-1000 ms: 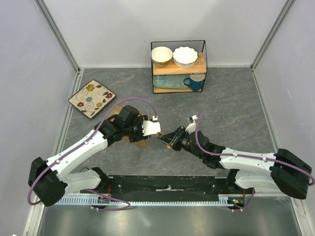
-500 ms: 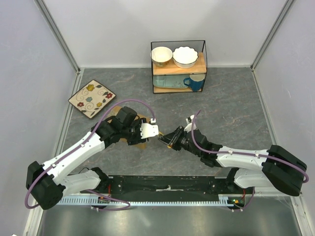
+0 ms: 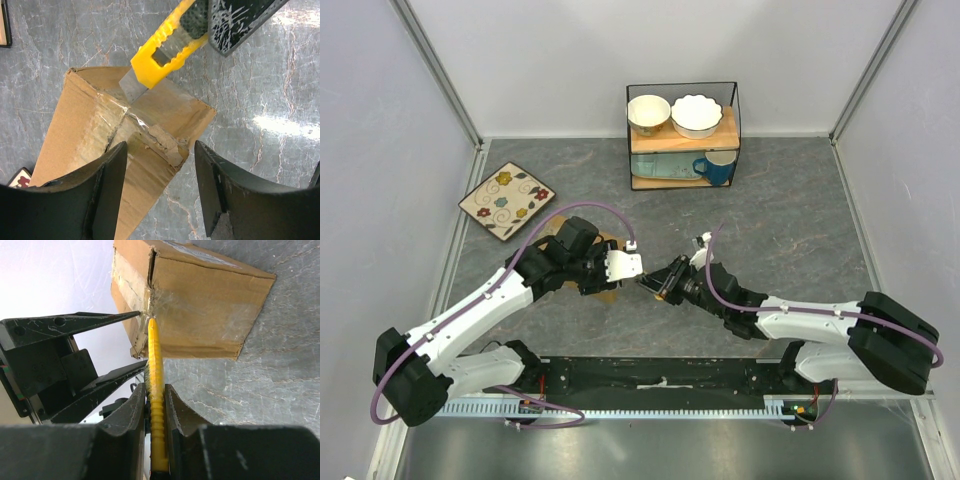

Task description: Unpack the express box

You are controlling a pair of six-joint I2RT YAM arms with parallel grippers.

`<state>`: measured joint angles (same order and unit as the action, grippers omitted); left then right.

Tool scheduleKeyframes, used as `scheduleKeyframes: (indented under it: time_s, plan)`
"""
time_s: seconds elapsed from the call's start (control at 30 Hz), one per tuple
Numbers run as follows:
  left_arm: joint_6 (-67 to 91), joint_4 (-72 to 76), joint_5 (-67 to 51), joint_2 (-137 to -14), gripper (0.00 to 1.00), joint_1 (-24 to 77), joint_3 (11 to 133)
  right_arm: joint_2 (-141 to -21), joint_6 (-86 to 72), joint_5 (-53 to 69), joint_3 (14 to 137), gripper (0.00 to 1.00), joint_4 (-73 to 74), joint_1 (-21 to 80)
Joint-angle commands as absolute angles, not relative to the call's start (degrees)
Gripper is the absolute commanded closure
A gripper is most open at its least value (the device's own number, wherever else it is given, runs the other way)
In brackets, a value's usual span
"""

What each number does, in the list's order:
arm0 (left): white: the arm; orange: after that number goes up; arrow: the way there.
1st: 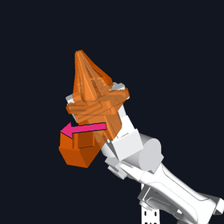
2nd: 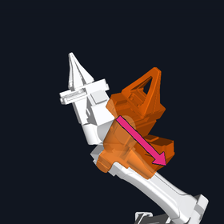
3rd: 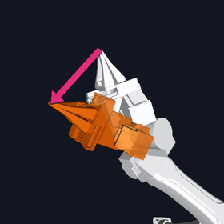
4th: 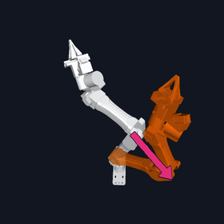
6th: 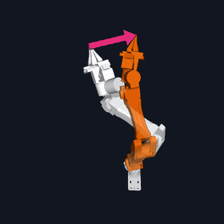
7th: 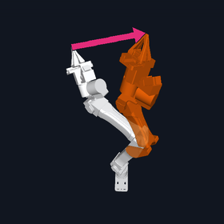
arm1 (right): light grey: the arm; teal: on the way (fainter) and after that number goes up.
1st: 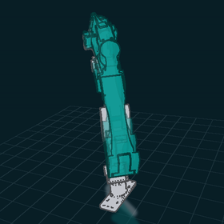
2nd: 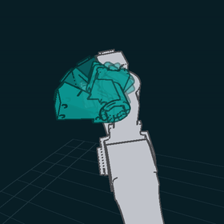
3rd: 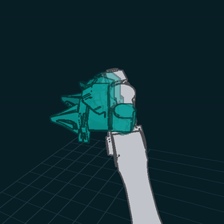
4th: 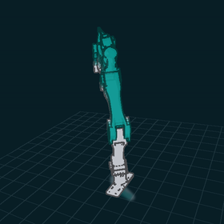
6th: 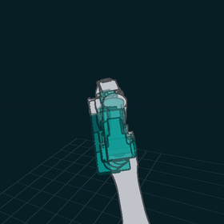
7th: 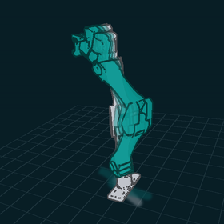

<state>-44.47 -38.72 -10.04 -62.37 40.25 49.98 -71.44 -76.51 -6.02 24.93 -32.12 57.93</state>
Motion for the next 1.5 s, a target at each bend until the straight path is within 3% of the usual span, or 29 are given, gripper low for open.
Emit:
scheduleKeyframes:
  time_s: [0.0, 0.8, 1.2, 1.47]
  plan:
    - [-44.30, -39.90, -10.20, -62.49, 0.38, 40.25, 50.10, -73.39, -76.82, -5.71, 27.95, 1.00, -36.38, 58.36]
    - [-45.00, -39.37, -10.81, -62.40, 0.43, 40.17, 49.13, -79.36, -77.52, -3.87, 29.44, 1.00, -38.23, 61.17]
    - [-46.58, -39.29, -10.28, -63.01, 0.43, 40.25, 47.64, -83.32, -80.68, -0.36, 27.60, 1.00, -45.96, 61.79]
    - [-47.64, -38.58, -9.58, -63.19, 0.50, 40.17, 46.76, -81.04, -79.90, -0.09, 26.28, 1.00, -44.13, 62.49]
